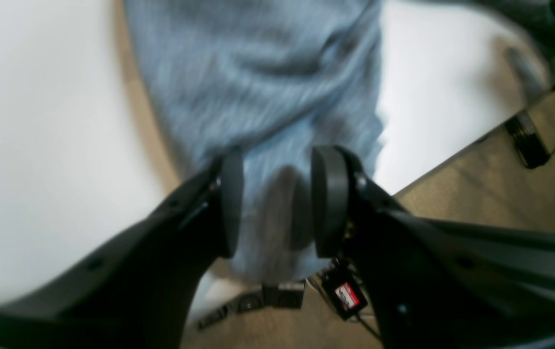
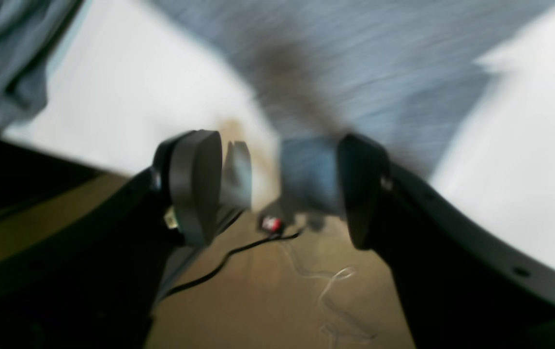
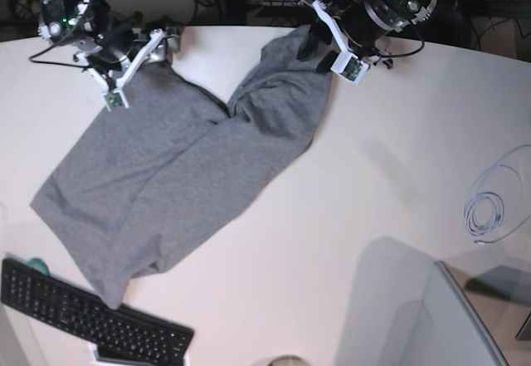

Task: Layout the t-shirt on the table in an organized manner, then fold the t-shirt properly
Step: 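Regrasp the shirt edges with both grippers near the table edge, then pull the shirt with both grippers and release to flatten it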

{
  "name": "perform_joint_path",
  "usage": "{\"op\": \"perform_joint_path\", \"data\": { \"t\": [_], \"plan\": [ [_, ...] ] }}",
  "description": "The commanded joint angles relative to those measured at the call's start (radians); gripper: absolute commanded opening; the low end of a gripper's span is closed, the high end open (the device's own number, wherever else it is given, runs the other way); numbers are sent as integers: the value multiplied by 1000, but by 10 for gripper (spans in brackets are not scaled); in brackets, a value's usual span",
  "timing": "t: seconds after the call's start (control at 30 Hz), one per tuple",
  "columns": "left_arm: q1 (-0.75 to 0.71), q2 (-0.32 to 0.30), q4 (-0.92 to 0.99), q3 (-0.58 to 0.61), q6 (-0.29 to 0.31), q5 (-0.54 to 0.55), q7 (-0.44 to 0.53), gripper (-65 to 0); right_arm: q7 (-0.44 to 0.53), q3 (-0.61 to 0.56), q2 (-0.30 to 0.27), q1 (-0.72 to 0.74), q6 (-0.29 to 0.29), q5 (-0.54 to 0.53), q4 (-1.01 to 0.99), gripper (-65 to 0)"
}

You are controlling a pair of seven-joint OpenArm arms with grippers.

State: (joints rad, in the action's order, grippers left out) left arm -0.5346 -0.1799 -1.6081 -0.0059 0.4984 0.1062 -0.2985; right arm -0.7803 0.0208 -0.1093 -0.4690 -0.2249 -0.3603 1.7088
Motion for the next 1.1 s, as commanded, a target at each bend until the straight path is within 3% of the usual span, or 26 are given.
{"op": "perform_joint_path", "data": {
  "t": [0.0,0.2,0.27,0.33,0.37,0.43,0.6,0.73,0.87,0.93,1.07],
  "plan": [
    [-3,-2,-5,-3,7,11,23,-420,11,1,-8,16,0,-4,-5,-285],
    [8,0,47,-15,6,8,25,-431,12,1,-8,39,-1,-4,-69,-317],
    [24,0,78,-16,6,8,26,-492,12,5,-10,39,-6,-4,-65,-440],
    [51,0,105,-16,6,8,26,-650,12,5,-10,39,-6,-4,-59,-624],
    [60,0,114,-19,4,10,26,-650,11,6,-10,39,-6,-4,-56,-650],
    [78,0,107,-39,-14,8,22,-650,6,6,-13,37,-6,-4,-28,-626],
    [84,-5,-45,-118,-42,8,12,-650,-63,6,-17,14,-6,-4,124,-647],
    [87,-7,-231,-213,-37,7,-136,-650,-187,6,-20,16,-6,-4,277,-647],
    [150,-16,-350,-271,-37,7,-255,-650,-276,5,-59,79,-8,-4,323,-647],
    [230,-48,-347,-271,-37,10,-295,-650,-319,6,-99,143,-8,-6,322,-647],
    [423,-48,-291,-268,-37,7,-380,-650,-351,6,-166,319,-8,-6,271,-647]
  ]
}}
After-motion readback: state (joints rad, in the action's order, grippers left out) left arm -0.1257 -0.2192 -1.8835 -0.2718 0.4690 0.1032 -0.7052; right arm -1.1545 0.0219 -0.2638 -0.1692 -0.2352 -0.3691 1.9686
